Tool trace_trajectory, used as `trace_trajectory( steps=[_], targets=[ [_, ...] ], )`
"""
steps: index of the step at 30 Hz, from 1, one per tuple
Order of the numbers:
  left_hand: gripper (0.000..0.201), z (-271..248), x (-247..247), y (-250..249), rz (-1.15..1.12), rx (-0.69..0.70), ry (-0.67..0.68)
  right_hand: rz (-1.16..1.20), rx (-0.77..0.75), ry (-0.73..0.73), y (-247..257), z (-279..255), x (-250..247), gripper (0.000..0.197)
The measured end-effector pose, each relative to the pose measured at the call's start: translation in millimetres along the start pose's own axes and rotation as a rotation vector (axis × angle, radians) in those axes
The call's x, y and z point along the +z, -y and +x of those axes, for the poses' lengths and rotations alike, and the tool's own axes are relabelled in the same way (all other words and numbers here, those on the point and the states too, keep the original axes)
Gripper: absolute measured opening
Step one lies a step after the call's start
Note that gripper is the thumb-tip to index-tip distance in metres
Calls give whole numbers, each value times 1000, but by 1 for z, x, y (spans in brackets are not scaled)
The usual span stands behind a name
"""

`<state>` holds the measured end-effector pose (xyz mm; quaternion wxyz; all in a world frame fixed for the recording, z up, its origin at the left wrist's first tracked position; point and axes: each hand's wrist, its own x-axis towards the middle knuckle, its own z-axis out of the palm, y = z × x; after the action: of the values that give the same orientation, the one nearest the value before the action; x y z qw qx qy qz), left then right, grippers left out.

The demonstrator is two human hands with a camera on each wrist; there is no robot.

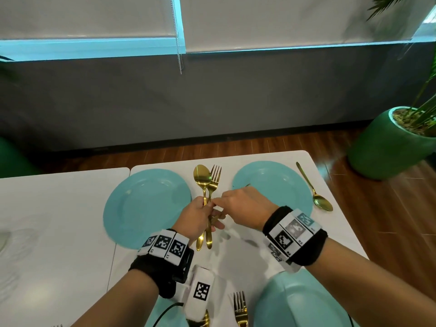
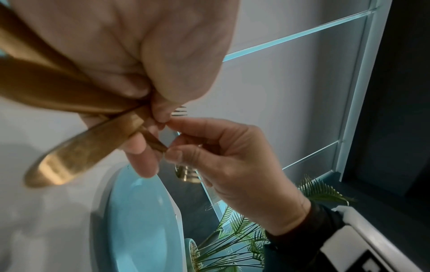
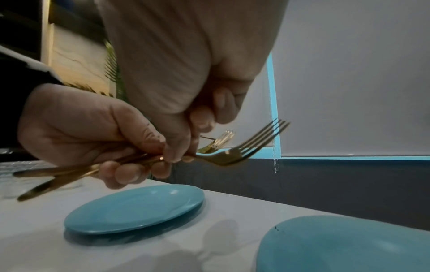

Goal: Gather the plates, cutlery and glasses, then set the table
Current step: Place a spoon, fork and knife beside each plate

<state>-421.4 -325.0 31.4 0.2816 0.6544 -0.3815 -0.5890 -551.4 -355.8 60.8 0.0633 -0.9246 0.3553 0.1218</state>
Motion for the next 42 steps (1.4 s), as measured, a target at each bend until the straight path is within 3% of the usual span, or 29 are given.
trace_trajectory(
  steps=[5,7,9,12,14,18,21,24,33,42],
  targets=[
    [16,-5,-11,9,-32,29,-40,-123,-31,104,18,-8,-2,28],
    [14,-4,-19,13,-24,65,-138,-120,26,122,19,-11,3,28],
    [14,-1,-33,15,16,112,-268,-11,219,113,16,-12,12,28],
    [15,0,-54,17,-121,118,-352,346,583,25,6,-8,34,25],
    [15,-1,-63,18,-184,105,-355,517,696,52,2,6,49,22],
    [14,-2,-69,22,-188,91,-309,477,834,152,6,47,70,24],
    [16,-2,-71,26,-197,97,-262,536,904,86,8,69,75,31],
    [17,0,-73,28,-203,109,-228,601,984,12,10,76,71,19],
    [19,7,-80,29,-183,107,-229,568,1022,-116,4,87,64,16],
    [19,10,-83,34,-168,109,-229,492,994,-124,-1,93,61,18]
  ],
)
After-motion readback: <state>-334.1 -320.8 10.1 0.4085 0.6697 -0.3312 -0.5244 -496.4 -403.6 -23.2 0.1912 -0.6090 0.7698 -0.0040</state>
